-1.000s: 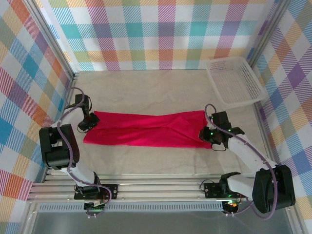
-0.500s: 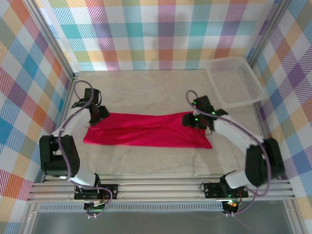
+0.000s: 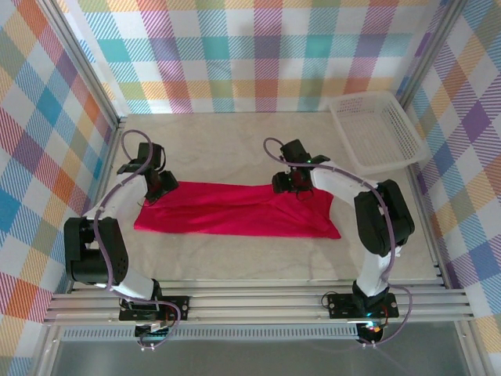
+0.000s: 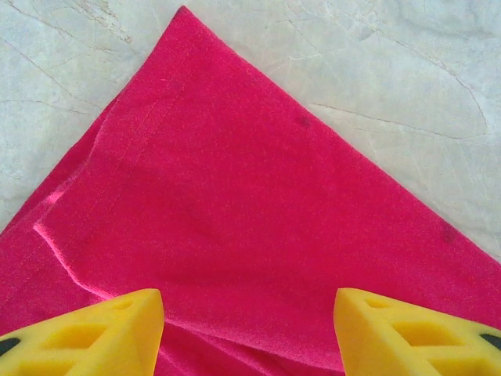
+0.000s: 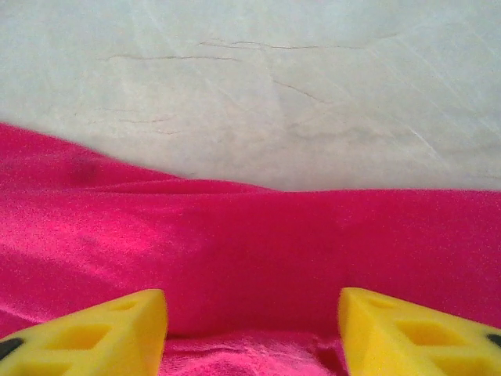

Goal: Fold the inside-out t-shirt

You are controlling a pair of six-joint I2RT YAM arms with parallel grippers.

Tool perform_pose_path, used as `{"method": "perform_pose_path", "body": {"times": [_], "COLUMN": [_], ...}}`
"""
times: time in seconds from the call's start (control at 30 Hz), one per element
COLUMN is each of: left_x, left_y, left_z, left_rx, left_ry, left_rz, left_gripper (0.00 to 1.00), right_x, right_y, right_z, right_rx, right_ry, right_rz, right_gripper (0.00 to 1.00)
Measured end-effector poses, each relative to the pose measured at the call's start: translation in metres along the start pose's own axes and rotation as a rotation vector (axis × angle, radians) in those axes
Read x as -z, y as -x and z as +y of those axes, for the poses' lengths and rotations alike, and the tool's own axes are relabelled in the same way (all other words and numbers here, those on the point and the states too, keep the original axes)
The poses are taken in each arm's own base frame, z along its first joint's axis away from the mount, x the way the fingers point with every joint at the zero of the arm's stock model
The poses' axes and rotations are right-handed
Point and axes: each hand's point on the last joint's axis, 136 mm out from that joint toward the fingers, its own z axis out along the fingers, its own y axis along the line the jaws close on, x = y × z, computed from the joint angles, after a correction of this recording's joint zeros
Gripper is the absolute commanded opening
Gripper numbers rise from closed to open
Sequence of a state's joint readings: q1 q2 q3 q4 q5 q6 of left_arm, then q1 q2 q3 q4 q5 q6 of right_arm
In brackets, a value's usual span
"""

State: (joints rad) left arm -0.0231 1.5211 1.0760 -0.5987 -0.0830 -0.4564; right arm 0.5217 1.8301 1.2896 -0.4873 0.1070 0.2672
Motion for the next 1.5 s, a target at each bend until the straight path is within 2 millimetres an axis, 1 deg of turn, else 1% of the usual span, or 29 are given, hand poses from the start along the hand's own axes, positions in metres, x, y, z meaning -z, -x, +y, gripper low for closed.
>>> {"method": "perform_pose_path", "body": {"times": [0.03, 0.17, 0.27, 0.3, 0.33, 0.37, 0.43, 0.47, 0.5, 0.6, 0.7, 0.77, 0.87, 0.93, 1.03, 1.1, 1.2, 1.23, 1.27, 1.3, 1.33, 1.43, 1.5], "left_x": [-0.001, -0.002, -0.002, -0.002, -0.002, -0.002, -0.002, -0.002, -0.002, -0.002, -0.002, -0.002, -0.002, -0.002, -0.002, -0.002, -0.002, -0.002, -0.002, -0.002, -0.002, -0.002, -0.002], "left_y": [0.000, -0.001, -0.001, -0.001, -0.001, -0.001, -0.001, -0.001, -0.001, -0.001, -0.001, -0.001, -0.002, -0.002, -0.002, -0.002, -0.002, -0.002, -0.002, -0.002, -0.002, -0.003, -0.003], "left_z": [0.000, 0.000, 0.000, 0.000, 0.000, 0.000, 0.000, 0.000, 0.000, 0.000, 0.000, 0.000, -0.001, -0.001, -0.002, -0.002, -0.002, -0.002, -0.002, -0.002, -0.001, -0.001, -0.001], "left_rx": [0.000, -0.001, -0.001, -0.001, -0.001, -0.001, -0.001, -0.001, -0.001, -0.001, -0.001, -0.001, 0.000, 0.001, 0.003, 0.003, 0.003, 0.003, 0.003, 0.003, 0.003, 0.002, 0.001], "left_ry": [0.001, 0.003, 0.003, 0.003, 0.003, 0.003, 0.003, 0.003, 0.003, 0.002, 0.002, 0.001, -0.002, -0.006, -0.008, -0.008, -0.008, -0.008, -0.008, -0.008, -0.007, -0.007, -0.004], "left_rz": [0.002, 0.007, 0.007, 0.007, 0.007, 0.007, 0.007, 0.007, 0.007, 0.007, 0.008, 0.008, 0.009, 0.012, 0.013, 0.013, 0.014, 0.014, 0.014, 0.014, 0.014, 0.015, 0.018], "left_gripper": [0.57, 0.57, 0.57, 0.57, 0.57, 0.57, 0.57, 0.57, 0.57, 0.57, 0.56, 0.56, 0.56, 0.56, 0.56, 0.56, 0.56, 0.56, 0.56, 0.56, 0.56, 0.56, 0.57], "right_x": [0.000, -0.002, -0.002, -0.002, -0.003, -0.004, -0.006, -0.007, -0.007, -0.006, -0.003, 0.007, 0.030, 0.049, 0.064, 0.065, 0.057, 0.054, 0.052, 0.049, 0.047, 0.042, 0.042], "right_y": [0.000, -0.002, -0.005, -0.005, -0.006, -0.007, -0.009, -0.010, -0.010, -0.012, -0.017, -0.024, -0.037, -0.049, -0.070, -0.087, -0.109, -0.115, -0.119, -0.123, -0.125, -0.129, -0.129], "right_z": [0.001, 0.006, 0.006, 0.005, 0.005, 0.004, 0.003, 0.003, 0.002, 0.003, 0.008, 0.017, 0.036, 0.054, 0.071, 0.077, 0.076, 0.074, 0.074, 0.074, 0.074, 0.074, 0.073], "right_rx": [0.008, 0.038, 0.055, 0.060, 0.071, 0.077, 0.091, 0.095, 0.098, 0.099, 0.115, 0.124, 0.143, 0.154, 0.160, 0.161, 0.150, 0.145, 0.141, 0.133, 0.128, 0.114, 0.112], "right_ry": [-0.005, -0.013, -0.027, -0.033, -0.038, -0.042, -0.050, -0.054, -0.058, -0.065, -0.065, -0.053, -0.019, 0.016, 0.052, 0.062, 0.051, 0.045, 0.042, 0.039, 0.037, 0.031, 0.023], "right_rz": [0.002, 0.008, 0.017, 0.019, 0.021, 0.023, 0.030, 0.034, 0.036, 0.039, 0.045, 0.040, 0.017, -0.007, -0.015, 0.002, 0.046, 0.061, 0.071, 0.082, 0.092, 0.108, 0.108], "right_gripper": [0.45, 0.47, 0.48, 0.47, 0.43, 0.34, 0.11, 0.04, 0.00, 0.00, 0.00, 0.00, 0.00, 0.00, 0.00, 0.00, 0.00, 0.03, 0.09, 0.24, 0.46, 0.65, 0.70]}}
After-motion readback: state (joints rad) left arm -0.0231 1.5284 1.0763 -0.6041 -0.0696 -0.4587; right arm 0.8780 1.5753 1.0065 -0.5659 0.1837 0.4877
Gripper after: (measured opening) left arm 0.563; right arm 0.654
